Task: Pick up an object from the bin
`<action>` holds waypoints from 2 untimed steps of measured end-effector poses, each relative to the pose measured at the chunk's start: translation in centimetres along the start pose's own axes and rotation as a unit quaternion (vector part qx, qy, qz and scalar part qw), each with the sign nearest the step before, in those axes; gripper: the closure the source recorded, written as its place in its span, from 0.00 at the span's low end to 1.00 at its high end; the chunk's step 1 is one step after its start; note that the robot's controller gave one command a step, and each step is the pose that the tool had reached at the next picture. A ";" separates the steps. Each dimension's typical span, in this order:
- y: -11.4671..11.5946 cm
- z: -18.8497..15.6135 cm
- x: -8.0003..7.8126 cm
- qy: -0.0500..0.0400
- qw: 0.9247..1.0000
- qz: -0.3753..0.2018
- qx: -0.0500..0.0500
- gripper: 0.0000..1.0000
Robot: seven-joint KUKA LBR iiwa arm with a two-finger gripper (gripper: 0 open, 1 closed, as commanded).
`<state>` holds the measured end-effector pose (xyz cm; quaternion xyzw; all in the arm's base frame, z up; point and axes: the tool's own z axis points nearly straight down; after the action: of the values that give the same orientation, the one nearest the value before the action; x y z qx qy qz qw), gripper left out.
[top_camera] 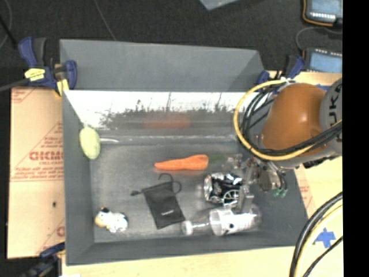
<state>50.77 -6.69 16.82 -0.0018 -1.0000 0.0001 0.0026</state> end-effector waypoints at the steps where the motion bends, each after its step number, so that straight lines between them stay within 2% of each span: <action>1: 0.0 -0.4 -0.2 -0.004 1.000 -0.001 0.000 0.00; 2: 0.5 0.8 -0.3 -0.006 0.999 -0.036 0.001 0.00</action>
Offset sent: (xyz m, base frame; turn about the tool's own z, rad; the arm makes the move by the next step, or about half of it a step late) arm 0.0023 0.0195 -0.0476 -0.2465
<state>51.10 -6.21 16.04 0.0341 -0.9994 0.0012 -0.0030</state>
